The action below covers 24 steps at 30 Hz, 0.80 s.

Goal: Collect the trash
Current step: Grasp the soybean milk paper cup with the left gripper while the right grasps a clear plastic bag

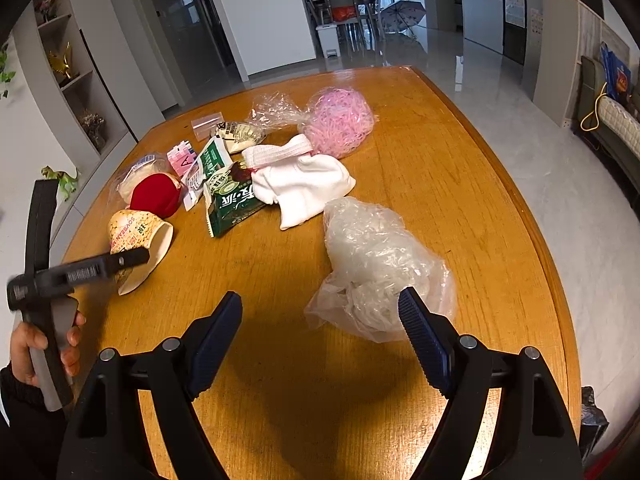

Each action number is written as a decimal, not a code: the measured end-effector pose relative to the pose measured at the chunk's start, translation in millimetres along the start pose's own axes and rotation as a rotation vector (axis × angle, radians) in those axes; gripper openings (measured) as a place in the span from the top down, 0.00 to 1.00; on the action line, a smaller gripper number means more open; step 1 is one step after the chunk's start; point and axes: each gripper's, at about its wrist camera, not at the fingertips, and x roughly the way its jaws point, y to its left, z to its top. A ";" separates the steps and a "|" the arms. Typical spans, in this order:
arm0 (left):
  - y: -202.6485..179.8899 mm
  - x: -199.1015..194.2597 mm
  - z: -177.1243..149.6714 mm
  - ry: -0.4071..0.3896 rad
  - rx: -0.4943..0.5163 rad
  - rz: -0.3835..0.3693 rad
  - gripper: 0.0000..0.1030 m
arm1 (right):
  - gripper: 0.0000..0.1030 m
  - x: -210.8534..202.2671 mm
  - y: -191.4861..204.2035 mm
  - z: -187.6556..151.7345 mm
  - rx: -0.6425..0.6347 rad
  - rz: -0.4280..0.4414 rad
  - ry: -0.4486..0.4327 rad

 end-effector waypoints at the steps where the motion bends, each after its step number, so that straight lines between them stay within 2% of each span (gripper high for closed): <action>1: 4.4 -5.0 2.8 -0.010 -0.064 -0.017 0.06 | 0.21 1.5 1.2 0.6 -0.002 0.000 0.002; 3: 10.0 -4.4 8.5 0.038 -0.159 -0.084 0.06 | 0.21 1.8 2.2 1.3 -0.004 0.006 0.000; 4: 10.4 -5.0 10.4 0.042 -0.179 -0.092 0.07 | 0.21 1.5 2.2 1.8 -0.005 0.009 -0.003; 6: 9.0 -5.1 11.9 0.047 -0.179 -0.088 0.19 | 0.21 0.7 1.8 3.5 -0.007 0.012 -0.008; 8: 8.7 -5.6 12.3 0.044 -0.178 -0.109 0.50 | 0.21 0.9 -0.8 5.4 -0.004 0.012 -0.011; 10: 12.8 -2.7 11.1 0.051 -0.202 -0.191 0.56 | 0.21 2.2 -5.9 7.3 0.012 0.017 -0.010; 12: 17.1 -1.0 8.4 0.037 -0.196 -0.228 0.61 | 0.21 2.7 -11.0 8.5 0.028 0.017 -0.013; 14: 16.2 -1.8 6.3 0.041 -0.185 -0.299 0.62 | 0.21 2.4 -15.3 8.9 0.039 0.010 -0.020; 17: 0.5 -12.7 1.4 0.010 -0.122 -0.338 0.62 | 0.21 1.5 -19.9 8.6 0.048 0.008 -0.024; 20: -22.3 -28.3 1.8 -0.041 -0.024 -0.319 0.63 | 0.22 0.4 -23.5 9.7 0.044 0.001 -0.025; 24: -47.2 -49.3 -3.5 -0.100 0.099 -0.249 0.63 | 0.21 1.0 -31.2 15.2 0.040 -0.045 -0.052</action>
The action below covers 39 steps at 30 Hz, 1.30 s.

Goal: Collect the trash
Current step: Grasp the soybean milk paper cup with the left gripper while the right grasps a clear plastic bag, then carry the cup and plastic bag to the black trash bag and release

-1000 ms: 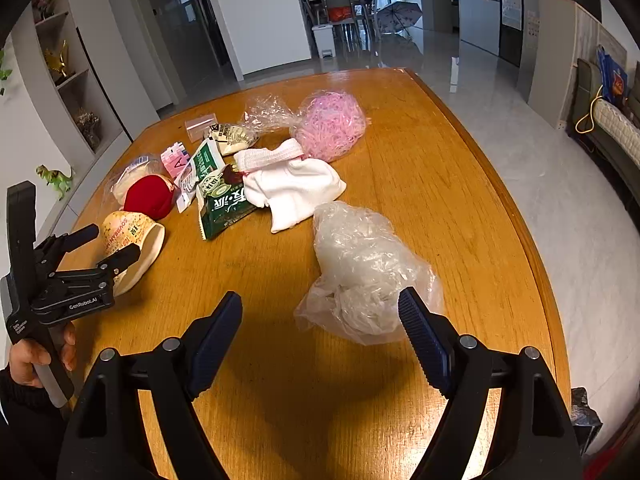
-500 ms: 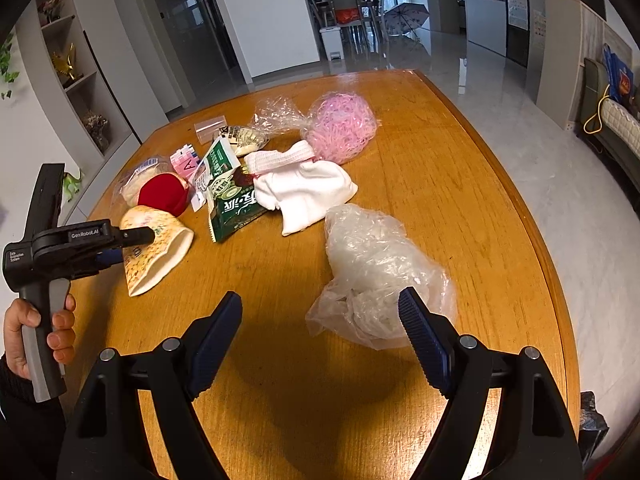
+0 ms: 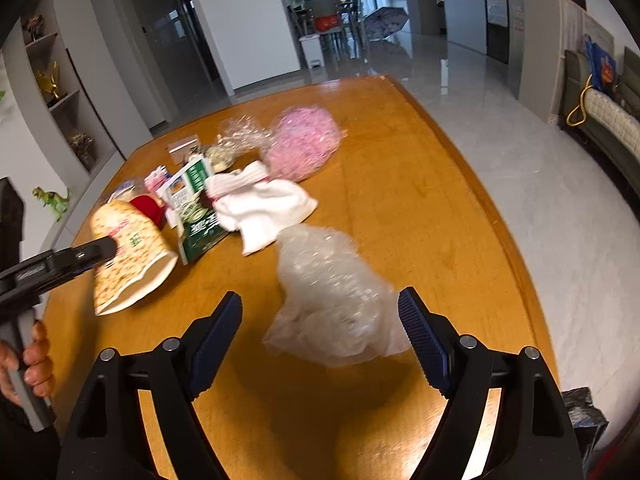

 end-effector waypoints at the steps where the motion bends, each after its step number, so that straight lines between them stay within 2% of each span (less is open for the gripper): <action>1: -4.1 -2.6 -1.1 -0.003 0.013 0.002 0.63 | 0.21 2.9 -1.1 2.1 -0.008 -0.021 -0.002; 4: -12.8 -7.4 -5.4 -0.008 0.039 0.005 0.62 | 0.22 17.7 -4.4 5.5 0.002 -0.012 0.035; 5: -15.2 -6.3 -5.8 -0.004 0.043 0.004 0.63 | 0.31 22.4 -4.1 5.0 0.001 -0.007 0.051; 6: -17.4 -5.4 -6.9 -0.001 0.044 0.003 0.63 | 0.62 26.6 -3.7 3.5 0.001 -0.008 0.068; 7: -19.6 -5.6 -8.6 0.001 0.048 0.006 0.63 | 0.64 29.4 -3.9 1.2 0.010 0.016 0.089; 9: -26.8 -1.3 -9.8 0.003 0.058 0.001 0.63 | 0.69 21.5 -3.1 -4.4 0.014 0.041 0.075; 14: -53.6 0.5 -21.4 0.007 0.101 -0.030 0.63 | 0.69 -25.1 -7.1 -24.0 0.009 0.029 0.000; 20: -109.0 6.8 -47.4 0.027 0.196 -0.104 0.63 | 0.69 -89.8 -40.2 -58.4 0.073 -0.018 -0.068; 28: -200.0 32.6 -90.1 0.093 0.359 -0.215 0.62 | 0.69 -161.2 -101.1 -123.5 0.197 -0.142 -0.112; 39: -319.4 67.1 -148.5 0.202 0.608 -0.323 0.62 | 0.68 -223.0 -175.0 -214.4 0.413 -0.292 -0.136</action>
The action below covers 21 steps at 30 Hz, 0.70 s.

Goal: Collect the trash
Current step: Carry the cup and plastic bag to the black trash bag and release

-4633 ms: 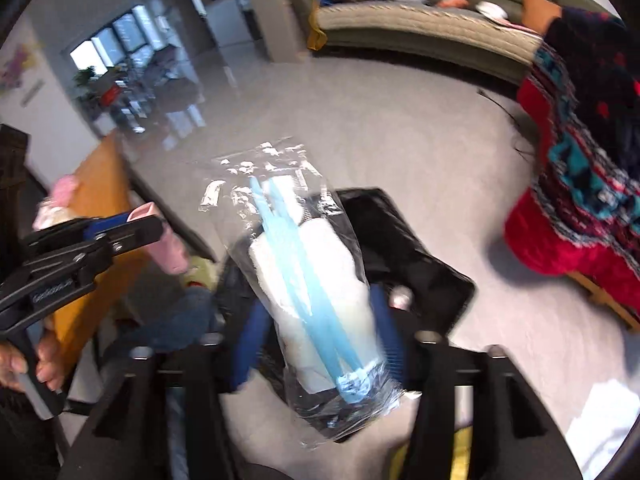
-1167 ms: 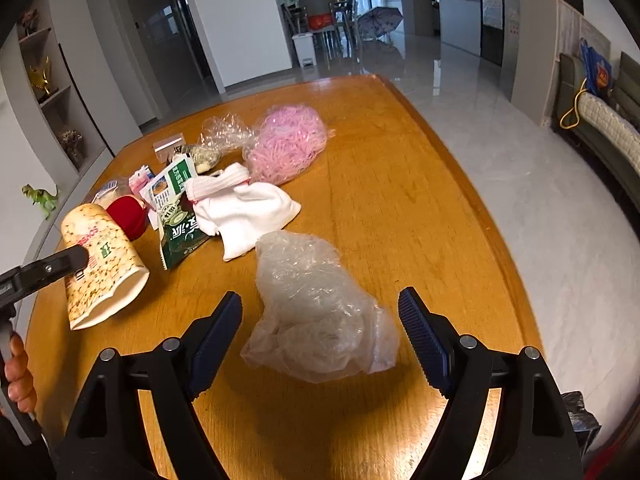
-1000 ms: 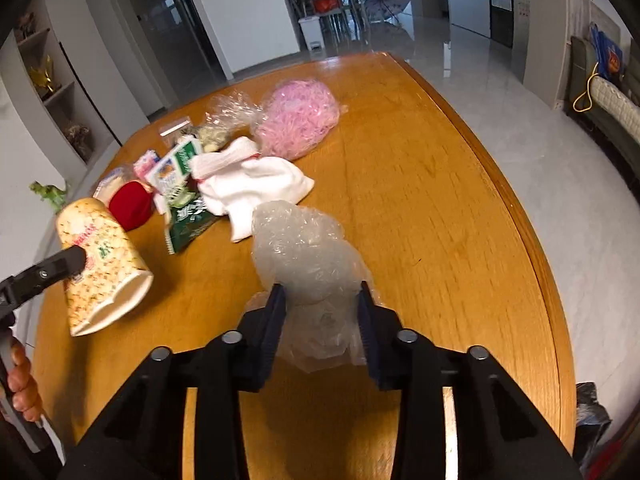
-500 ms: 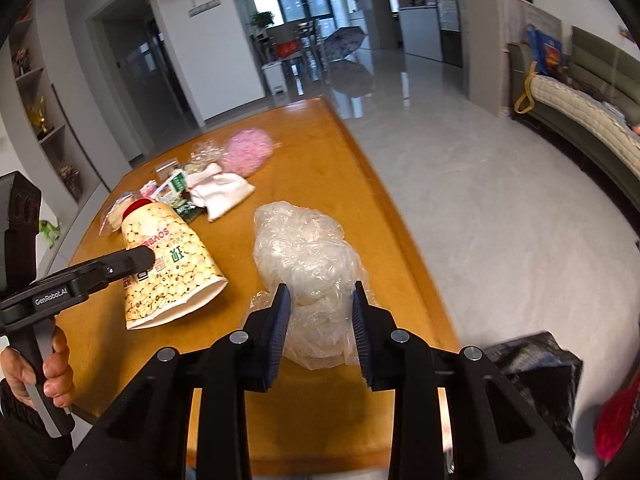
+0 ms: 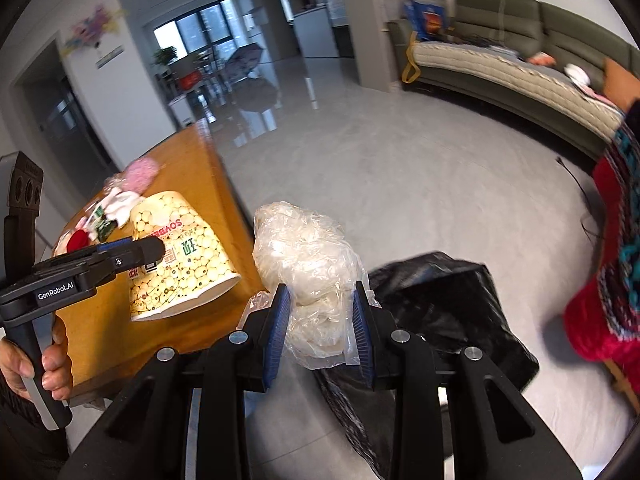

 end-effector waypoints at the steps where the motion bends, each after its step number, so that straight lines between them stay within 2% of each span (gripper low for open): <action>1: -12.4 8.8 1.4 0.014 0.031 -0.004 0.62 | 0.68 -4.1 -11.2 -5.6 0.025 -0.017 -0.001; 6: -65.1 47.9 -4.6 0.085 0.162 -0.006 0.62 | 0.67 -15.0 -62.6 -30.6 0.166 -0.102 0.011; 8: -84.2 65.0 -8.5 0.115 0.223 -0.002 0.59 | 0.53 -13.5 -82.6 -38.3 0.226 -0.129 0.029; 9: -94.1 72.9 -10.3 0.127 0.252 0.007 0.52 | 0.31 -11.6 -90.8 -41.0 0.256 -0.154 0.043; 10: -103.1 80.9 -11.6 0.122 0.285 0.048 0.23 | 0.23 -11.8 -101.0 -44.5 0.301 -0.201 0.041; 11: -109.4 84.3 -13.7 0.099 0.314 0.093 0.06 | 0.23 -13.9 -107.6 -46.7 0.333 -0.224 0.023; 13: -117.0 83.4 -18.6 0.057 0.356 0.142 0.06 | 0.23 -17.3 -118.7 -51.0 0.382 -0.214 0.002; 21: -115.7 73.5 -11.6 0.053 0.335 0.152 0.06 | 0.23 -18.1 -125.3 -50.8 0.404 -0.161 -0.013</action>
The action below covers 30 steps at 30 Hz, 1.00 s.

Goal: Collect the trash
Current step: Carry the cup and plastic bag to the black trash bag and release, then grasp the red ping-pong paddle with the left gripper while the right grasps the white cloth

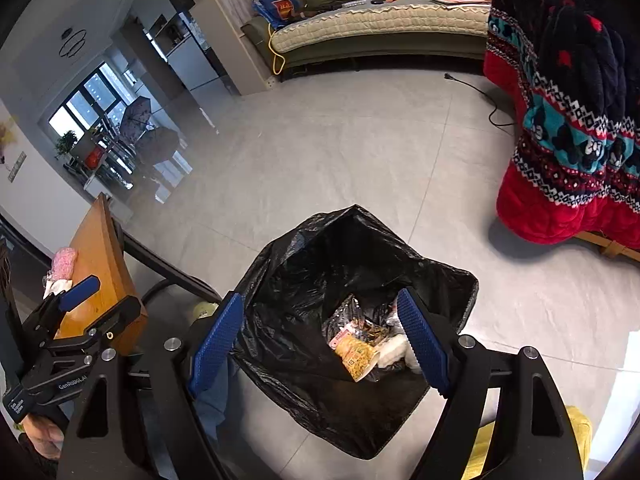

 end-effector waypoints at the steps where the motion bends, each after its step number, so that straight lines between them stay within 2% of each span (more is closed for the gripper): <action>1: 4.1 -2.4 -0.6 -0.002 -0.013 -0.001 0.06 | 0.23 0.5 2.7 -0.4 -0.006 0.008 0.003; 9: 40.3 -18.6 -10.7 -0.018 -0.140 -0.001 0.06 | 0.22 3.0 52.2 -3.0 -0.101 0.087 0.029; 14: 77.0 -38.4 -24.9 -0.033 -0.205 0.069 0.06 | 0.23 2.8 104.2 -7.5 -0.217 0.152 0.042; 20: 140.8 -66.0 -53.8 -0.044 -0.343 0.122 0.06 | 0.23 8.4 182.4 -21.3 -0.369 0.242 0.079; 30: 281.8 -113.2 -123.5 -0.048 -0.627 0.322 0.06 | 0.23 32.7 311.6 -44.7 -0.578 0.368 0.150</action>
